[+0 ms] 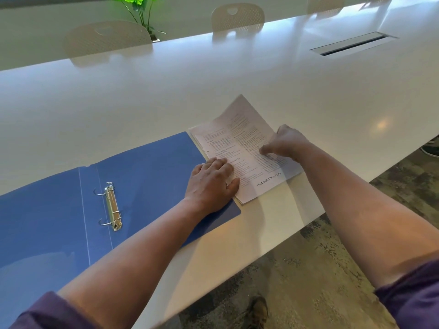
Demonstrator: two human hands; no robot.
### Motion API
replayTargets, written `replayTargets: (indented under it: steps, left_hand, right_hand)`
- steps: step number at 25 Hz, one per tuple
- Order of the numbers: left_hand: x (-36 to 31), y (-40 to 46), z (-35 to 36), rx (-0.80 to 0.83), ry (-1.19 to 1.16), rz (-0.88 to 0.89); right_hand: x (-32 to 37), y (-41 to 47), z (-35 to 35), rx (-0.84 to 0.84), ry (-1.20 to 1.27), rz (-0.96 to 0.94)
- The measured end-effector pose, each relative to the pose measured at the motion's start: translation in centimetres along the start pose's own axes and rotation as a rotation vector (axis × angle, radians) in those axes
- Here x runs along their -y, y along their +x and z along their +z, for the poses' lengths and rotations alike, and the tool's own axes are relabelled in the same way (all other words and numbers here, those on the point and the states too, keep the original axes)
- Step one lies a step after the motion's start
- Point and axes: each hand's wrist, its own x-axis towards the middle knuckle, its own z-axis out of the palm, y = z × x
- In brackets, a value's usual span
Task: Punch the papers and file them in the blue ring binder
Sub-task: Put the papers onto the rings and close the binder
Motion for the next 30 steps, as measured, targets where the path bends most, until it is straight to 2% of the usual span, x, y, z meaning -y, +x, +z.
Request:
replayTargets:
  steps: [3, 7, 12, 18, 24, 27, 30]
  left_hand:
    - [0.0, 0.1, 0.0, -0.004, -0.002, 0.002]
    - [0.1, 0.0, 0.0, -0.011, -0.007, 0.009]
    - [0.1, 0.0, 0.0, -0.018, -0.02, 0.015]
    - [0.1, 0.0, 0.1, -0.034, -0.034, 0.014]
    - [0.7, 0.0, 0.3, -0.028, -0.102, 0.017]
    - [1.0, 0.4, -0.1, -0.037, -0.245, -0.015]
    - [1.3, 1.0, -1.7, -0.234, -0.563, -0.114]
  right_hand:
    - [0.0, -0.4, 0.1, 0.003, -0.054, 0.013]
    - [0.3, -0.6, -0.1, 0.058, 0.065, 0.002]
    - [0.3, -0.6, -1.7, 0.015, 0.28, -0.004]
    - [-0.5, -0.4, -2.3, 0.044, 0.193, -0.034]
    - [-1.5, -0.3, -2.8, -0.011, 0.314, -0.078]
    - [-1.7, -0.4, -3.5, 0.018, 0.462, -0.061]
    - [-1.2, -1.4, -4.4, 0.074, 0.647, -0.054]
